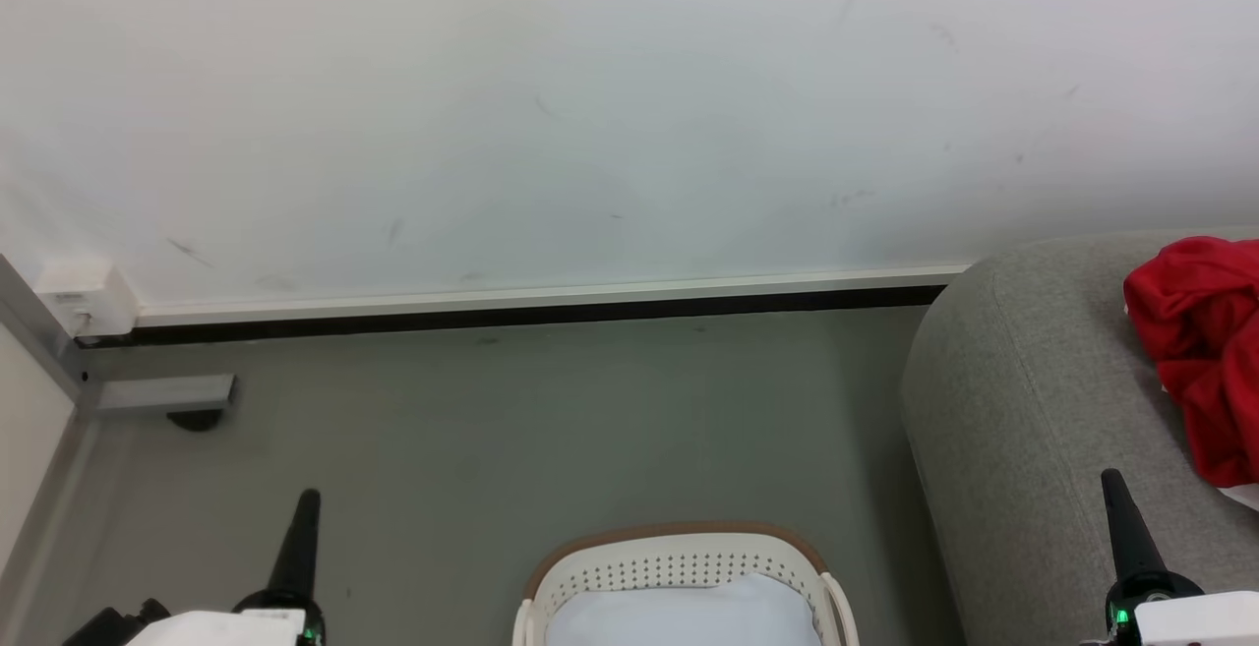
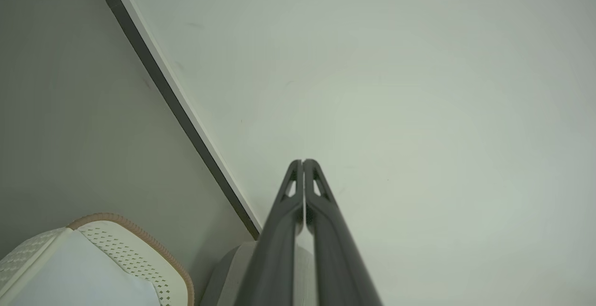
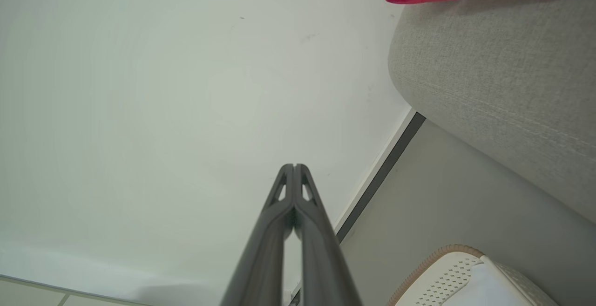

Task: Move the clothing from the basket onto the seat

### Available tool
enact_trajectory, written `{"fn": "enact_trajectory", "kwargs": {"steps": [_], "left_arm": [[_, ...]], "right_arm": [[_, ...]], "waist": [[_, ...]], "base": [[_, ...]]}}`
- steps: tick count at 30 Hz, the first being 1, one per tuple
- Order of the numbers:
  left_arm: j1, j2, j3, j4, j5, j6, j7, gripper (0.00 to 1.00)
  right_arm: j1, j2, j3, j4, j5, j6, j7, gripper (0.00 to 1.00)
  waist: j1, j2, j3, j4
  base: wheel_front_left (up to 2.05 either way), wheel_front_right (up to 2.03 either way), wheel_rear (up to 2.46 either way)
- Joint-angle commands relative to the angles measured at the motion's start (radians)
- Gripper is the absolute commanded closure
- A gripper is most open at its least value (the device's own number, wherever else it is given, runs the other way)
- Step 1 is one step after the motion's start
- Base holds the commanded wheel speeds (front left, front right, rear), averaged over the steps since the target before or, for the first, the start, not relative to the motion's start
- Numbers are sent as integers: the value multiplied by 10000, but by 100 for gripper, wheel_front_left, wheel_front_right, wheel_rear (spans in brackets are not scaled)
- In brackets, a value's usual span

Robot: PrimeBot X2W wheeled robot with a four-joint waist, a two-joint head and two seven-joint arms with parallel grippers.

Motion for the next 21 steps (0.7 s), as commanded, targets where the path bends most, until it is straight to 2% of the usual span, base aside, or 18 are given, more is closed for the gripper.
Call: {"fn": "enact_trajectory", "kwargs": {"steps": [1, 21], "left_arm": [[-156, 95, 45, -35, -348, -62, 82, 100], [-331, 109, 82, 19, -1865, -78, 484, 100]], "right_arm": [[-209, -17, -98, -12, 264, -14, 72, 100], [-285, 86, -412, 51, 1593, -17, 471, 100]], "waist": [[-1, 0, 3, 10], [-1, 0, 40, 117]], "base": [[0, 0, 0], [0, 0, 0]]}}
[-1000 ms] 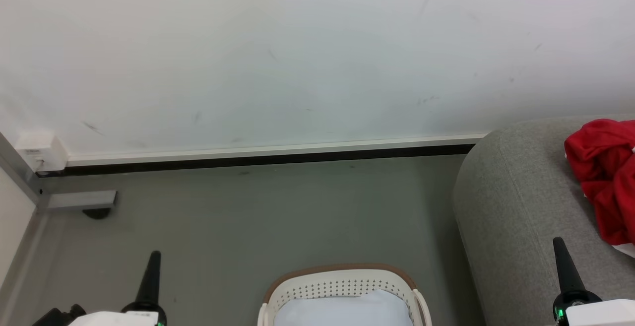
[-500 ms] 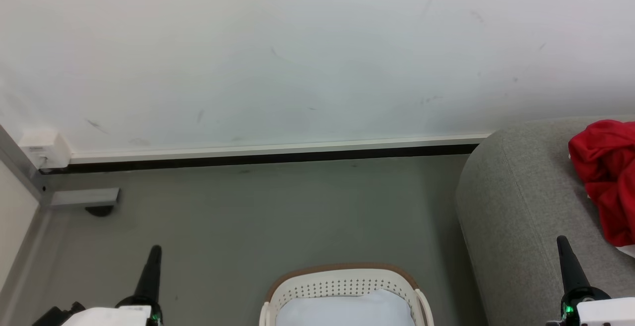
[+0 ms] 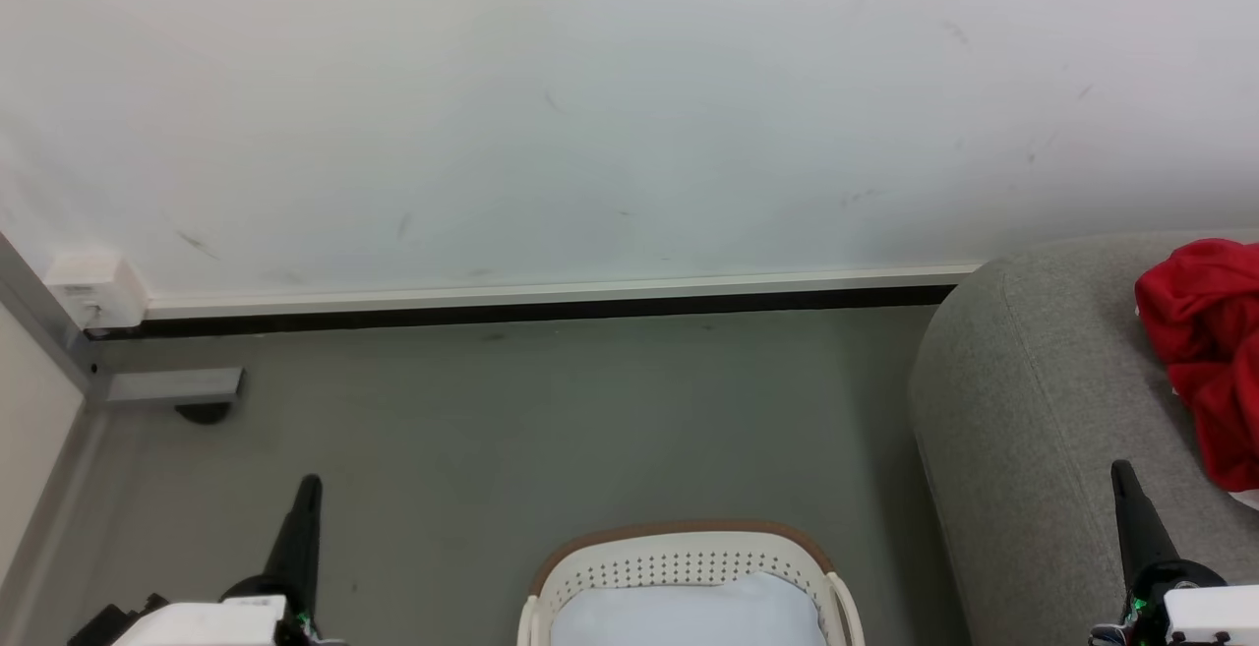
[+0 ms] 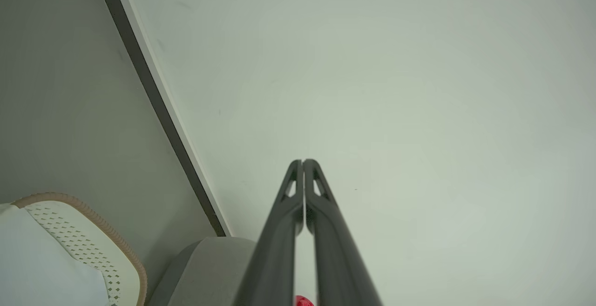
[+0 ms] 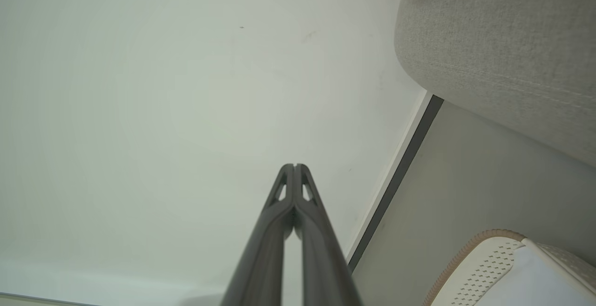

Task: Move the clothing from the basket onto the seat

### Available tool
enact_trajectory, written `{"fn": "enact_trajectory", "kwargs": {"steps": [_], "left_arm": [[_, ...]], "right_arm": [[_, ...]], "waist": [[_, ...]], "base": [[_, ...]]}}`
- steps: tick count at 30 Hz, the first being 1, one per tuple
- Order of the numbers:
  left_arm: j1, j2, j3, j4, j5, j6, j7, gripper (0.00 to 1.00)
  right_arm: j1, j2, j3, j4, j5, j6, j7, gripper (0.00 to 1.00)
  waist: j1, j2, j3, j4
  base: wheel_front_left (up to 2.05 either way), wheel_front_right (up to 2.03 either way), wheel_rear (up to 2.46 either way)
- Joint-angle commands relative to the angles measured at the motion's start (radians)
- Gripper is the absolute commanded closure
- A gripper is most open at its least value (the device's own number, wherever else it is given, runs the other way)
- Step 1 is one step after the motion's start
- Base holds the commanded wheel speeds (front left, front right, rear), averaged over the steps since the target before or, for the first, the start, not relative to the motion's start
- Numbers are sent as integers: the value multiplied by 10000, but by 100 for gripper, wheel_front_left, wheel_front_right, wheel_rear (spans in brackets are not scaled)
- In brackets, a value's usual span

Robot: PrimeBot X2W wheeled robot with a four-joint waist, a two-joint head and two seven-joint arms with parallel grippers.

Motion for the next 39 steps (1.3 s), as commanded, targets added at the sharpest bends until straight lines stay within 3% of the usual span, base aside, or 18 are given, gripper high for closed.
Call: {"fn": "enact_trajectory", "kwargs": {"steps": [1, 20, 39], "left_arm": [[-134, 94, 38, -13, -216, -60, 75, 100], [-273, 100, 69, 38, -1516, -73, 409, 100], [-268, 97, 68, 36, -1487, -74, 407, 100]], "right_arm": [[-126, 7, -85, 10, 218, -18, 54, 100], [-211, 96, -346, 60, 1316, -21, 391, 100], [-194, 110, -376, 61, 1247, -21, 416, 100]], "waist": [[0, 0, 2, 5], [0, 0, 38, 111], [0, 0, 38, 111]], "base": [[0, 0, 0], [0, 0, 0], [0, 0, 0]]}}
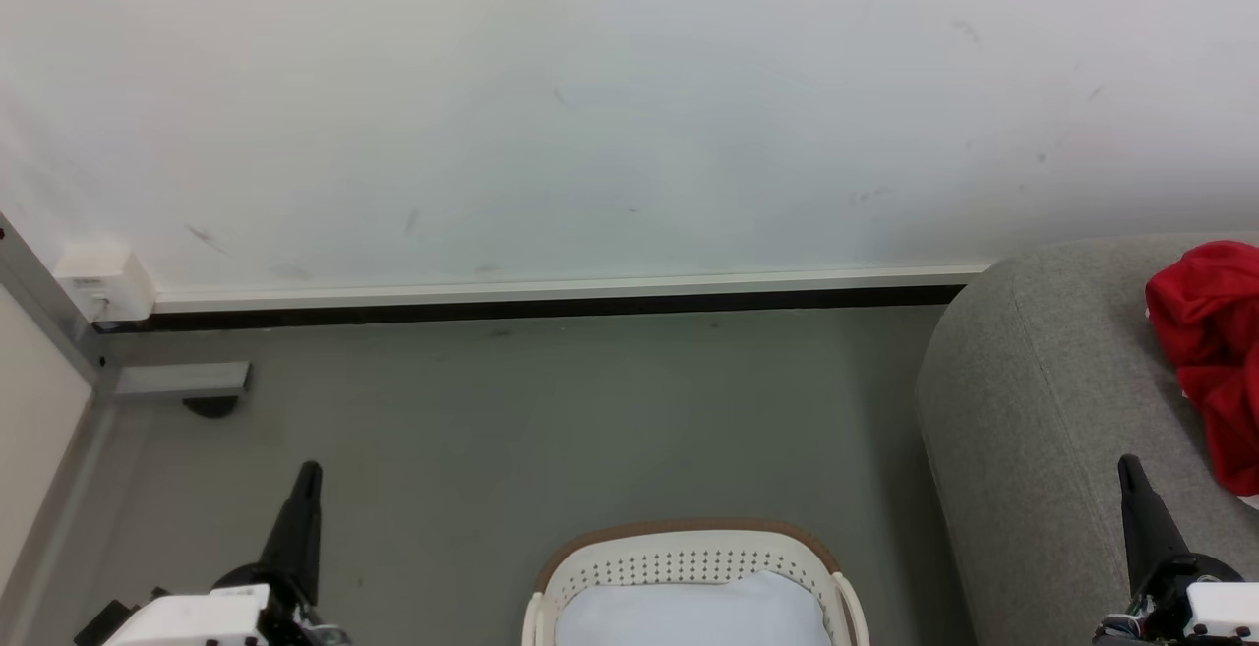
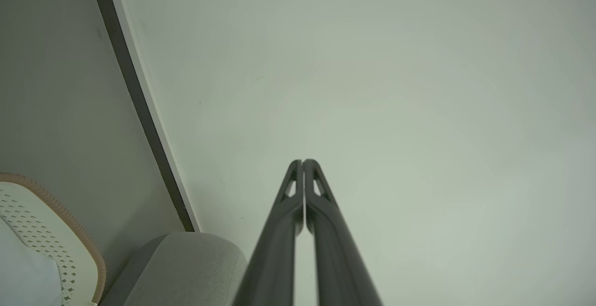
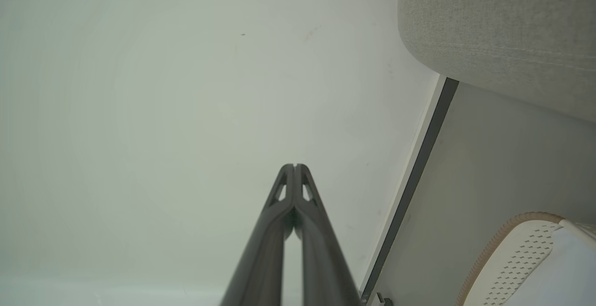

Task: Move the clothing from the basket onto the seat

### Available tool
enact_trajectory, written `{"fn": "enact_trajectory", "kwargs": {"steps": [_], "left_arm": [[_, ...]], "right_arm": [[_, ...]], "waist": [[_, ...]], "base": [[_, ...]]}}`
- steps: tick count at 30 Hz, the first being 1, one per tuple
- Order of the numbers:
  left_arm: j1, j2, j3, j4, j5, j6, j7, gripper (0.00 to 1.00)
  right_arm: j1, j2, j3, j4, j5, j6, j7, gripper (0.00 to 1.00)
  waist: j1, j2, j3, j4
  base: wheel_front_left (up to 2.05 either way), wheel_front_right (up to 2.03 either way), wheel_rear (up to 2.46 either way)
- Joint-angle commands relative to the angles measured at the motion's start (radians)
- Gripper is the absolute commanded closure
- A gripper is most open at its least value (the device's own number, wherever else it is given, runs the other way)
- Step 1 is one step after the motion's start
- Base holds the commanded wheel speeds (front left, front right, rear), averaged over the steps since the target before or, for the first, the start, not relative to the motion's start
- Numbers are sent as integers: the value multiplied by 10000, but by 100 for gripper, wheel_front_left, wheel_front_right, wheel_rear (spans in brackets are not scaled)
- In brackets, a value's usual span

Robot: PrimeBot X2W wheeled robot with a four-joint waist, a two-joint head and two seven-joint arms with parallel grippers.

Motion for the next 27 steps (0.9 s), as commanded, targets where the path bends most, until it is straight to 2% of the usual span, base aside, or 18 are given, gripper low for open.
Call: {"fn": "enact_trajectory", "kwargs": {"steps": [1, 27], "left_arm": [[-82, 74, 29, 11, -135, -60, 55, 100], [-81, 74, 28, 12, -137, -61, 53, 100]], "right_arm": [[-70, -6, -47, 13, 46, -21, 52, 100], [-70, 15, -88, 16, -14, -21, 70, 100]], "waist": [[0, 0, 0, -1], [0, 0, 0, -1]], "base": [[0, 0, 0], [0, 0, 0]]}}
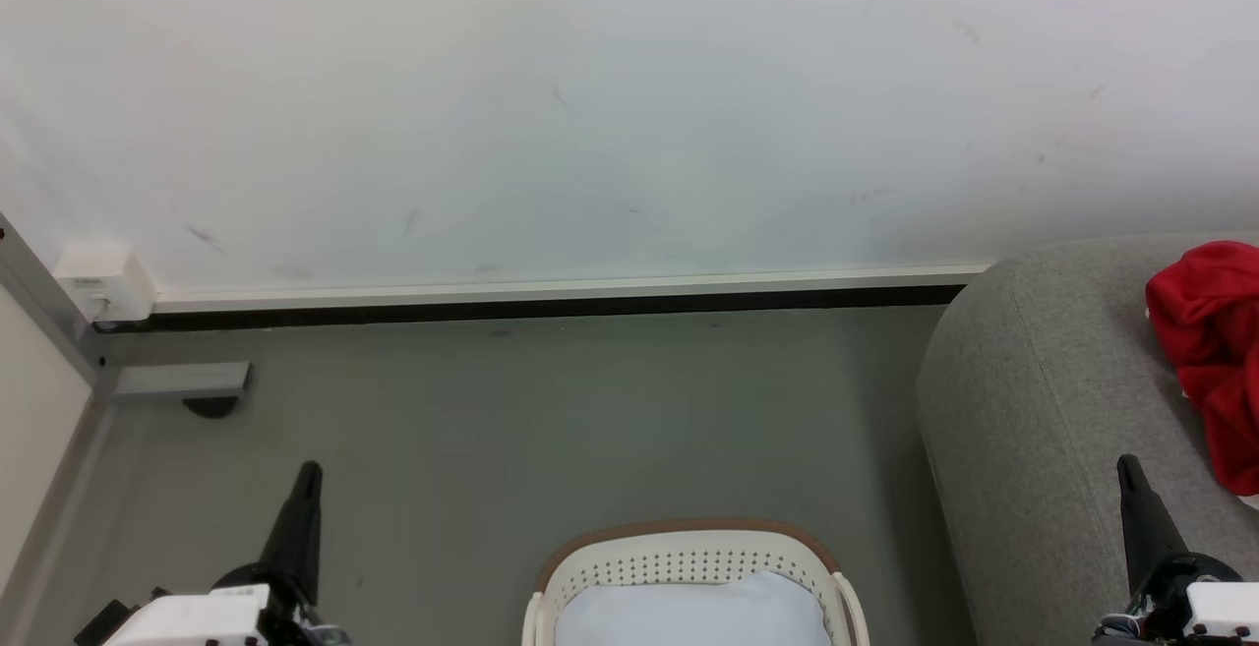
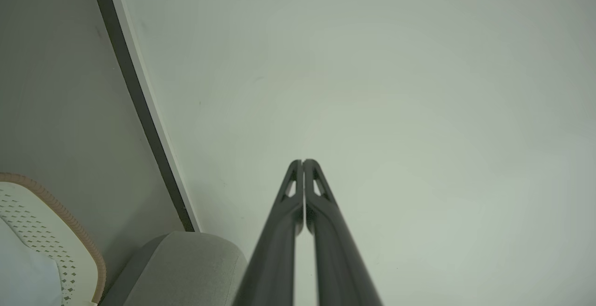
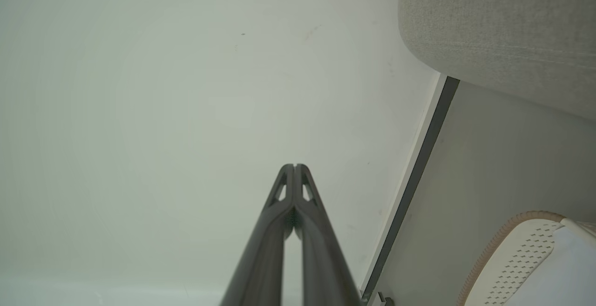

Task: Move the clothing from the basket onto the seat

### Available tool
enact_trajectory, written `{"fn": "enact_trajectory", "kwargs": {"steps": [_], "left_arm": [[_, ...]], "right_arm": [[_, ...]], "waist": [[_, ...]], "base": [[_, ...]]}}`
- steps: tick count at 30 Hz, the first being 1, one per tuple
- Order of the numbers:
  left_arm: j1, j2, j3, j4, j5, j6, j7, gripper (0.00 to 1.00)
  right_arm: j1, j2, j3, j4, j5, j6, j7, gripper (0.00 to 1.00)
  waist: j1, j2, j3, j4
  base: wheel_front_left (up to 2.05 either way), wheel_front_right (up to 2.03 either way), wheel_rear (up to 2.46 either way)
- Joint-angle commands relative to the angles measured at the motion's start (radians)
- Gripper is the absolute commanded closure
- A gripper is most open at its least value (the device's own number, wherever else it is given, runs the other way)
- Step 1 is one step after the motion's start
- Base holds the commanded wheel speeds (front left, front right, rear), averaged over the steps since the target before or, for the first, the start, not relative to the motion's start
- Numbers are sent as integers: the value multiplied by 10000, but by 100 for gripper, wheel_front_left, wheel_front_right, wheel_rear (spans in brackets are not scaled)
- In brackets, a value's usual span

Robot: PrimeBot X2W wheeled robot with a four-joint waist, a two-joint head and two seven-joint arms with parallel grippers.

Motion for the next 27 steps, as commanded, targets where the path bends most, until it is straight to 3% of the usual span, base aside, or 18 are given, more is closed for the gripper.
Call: {"fn": "enact_trajectory", "kwargs": {"steps": [1, 27], "left_arm": [[-80, 74, 28, 12, -137, -61, 53, 100], [-80, 74, 26, 12, -138, -61, 52, 100]], "right_arm": [[-62, -24, -49, 12, -16, -21, 23, 100], [-67, 1, -82, 16, -40, -21, 53, 100]], "waist": [[0, 0, 0, 0], [0, 0, 0, 0]], "base": [[0, 0, 0], [0, 0, 0]]}}
